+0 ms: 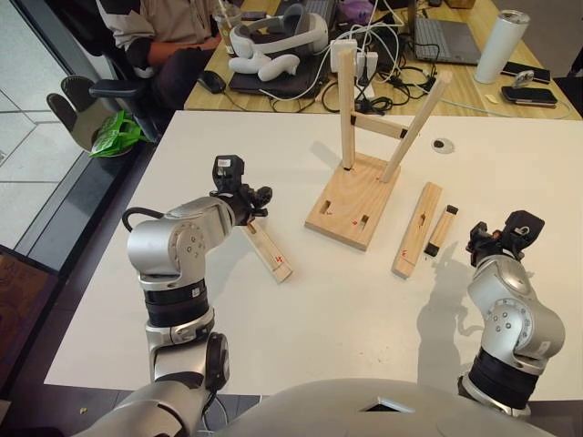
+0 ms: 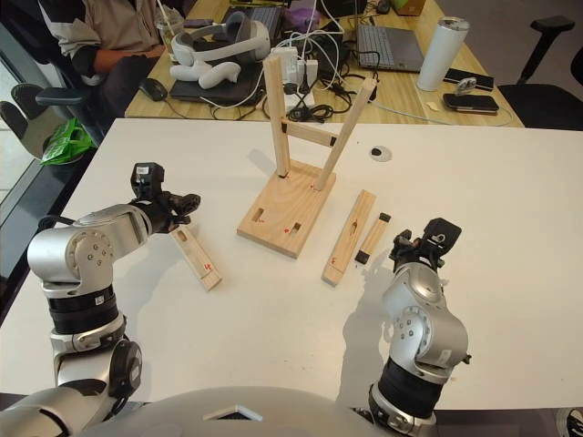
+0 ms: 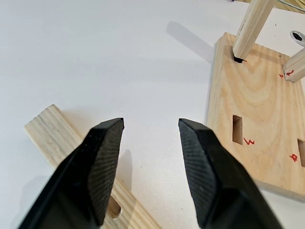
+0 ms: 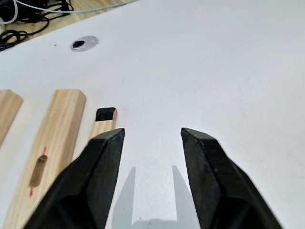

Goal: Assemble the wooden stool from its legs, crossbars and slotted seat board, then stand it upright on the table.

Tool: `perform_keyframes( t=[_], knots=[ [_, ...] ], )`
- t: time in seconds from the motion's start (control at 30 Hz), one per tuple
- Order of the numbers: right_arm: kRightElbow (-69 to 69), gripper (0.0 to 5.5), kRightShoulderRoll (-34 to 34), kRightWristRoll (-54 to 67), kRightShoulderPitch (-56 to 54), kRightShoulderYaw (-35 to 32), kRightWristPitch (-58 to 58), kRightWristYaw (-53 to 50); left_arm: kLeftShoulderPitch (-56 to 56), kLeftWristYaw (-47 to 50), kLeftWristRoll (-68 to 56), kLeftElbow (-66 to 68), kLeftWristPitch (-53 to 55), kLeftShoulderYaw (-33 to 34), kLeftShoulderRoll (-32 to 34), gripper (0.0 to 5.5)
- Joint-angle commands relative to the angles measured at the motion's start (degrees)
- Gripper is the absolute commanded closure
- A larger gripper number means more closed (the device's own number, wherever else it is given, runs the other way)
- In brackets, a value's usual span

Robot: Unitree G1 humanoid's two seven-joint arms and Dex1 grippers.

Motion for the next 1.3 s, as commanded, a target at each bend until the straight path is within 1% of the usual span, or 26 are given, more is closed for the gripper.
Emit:
perform_keyframes(
  t=[0.03, 0.1, 0.2, 0.3, 0.37, 0.5, 0.67, 0.73, 0.87, 1.03, 1.17, 1.3],
  knots=[
    [7.11, 3.28, 10.17, 2.97, -5.46, -0.60, -2.46, -1.92, -2.45, -0.95, 0.43, 1.39, -0.01, -2.01, 1.43, 3.39],
    [9.04, 3.28, 9.30, 3.11, -5.73, 1.35, -3.42, -1.89, -1.91, -0.92, 0.95, 1.57, -0.75, -3.01, 1.45, 3.39],
    [9.58, 2.84, 8.55, 2.61, -5.16, 4.88, -4.71, -2.15, -1.77, -1.38, 0.91, 1.18, -0.97, -4.16, 1.68, 3.39],
    [11.54, 2.37, 9.83, 4.42, -4.91, 5.68, -4.82, -2.64, -1.78, -0.85, 1.57, 1.72, -1.73, -3.94, 2.00, 3.39],
    [14.39, 1.93, 10.67, 5.55, -5.23, 5.59, -5.16, -3.06, -2.35, -1.03, 1.55, 2.24, -1.97, -3.97, 2.02, 3.39],
    [20.54, 1.93, 10.96, 7.56, -6.53, 4.55, -5.79, -4.04, -2.39, -1.39, 2.00, 3.13, -2.56, -3.99, 2.56, 3.39],
    [27.11, 1.93, 8.54, 7.17, -8.73, 7.08, -6.17, -2.87, -2.65, -0.79, 2.25, 3.15, -2.60, -3.81, 2.00, 3.39],
    [28.57, 1.93, 7.69, 6.37, -9.85, 9.12, -6.01, -2.26, -1.83, -0.41, 2.33, 1.87, -2.05, -3.44, 1.55, 3.39],
    [28.58, 1.93, 9.57, 6.92, -10.04, 8.31, -4.79, -5.20, -0.88, 0.03, 1.96, 0.02, -0.93, -3.13, 0.32, 3.39],
    [26.20, 2.83, 12.62, 9.04, -8.49, 5.71, -1.16, -10.15, -0.95, 0.12, 1.53, -0.89, 0.22, -1.47, -0.30, 3.39],
    [25.89, 3.52, 12.73, 10.81, -9.18, 4.48, 0.88, -12.23, -1.50, 0.36, 1.64, -1.11, 0.40, -0.81, -0.61, 3.39],
    [26.34, 4.07, 12.46, 11.41, -10.33, 3.43, 1.52, -14.15, -1.63, 0.50, 1.47, -1.38, 0.76, -0.24, -0.95, 3.39]
  ],
)
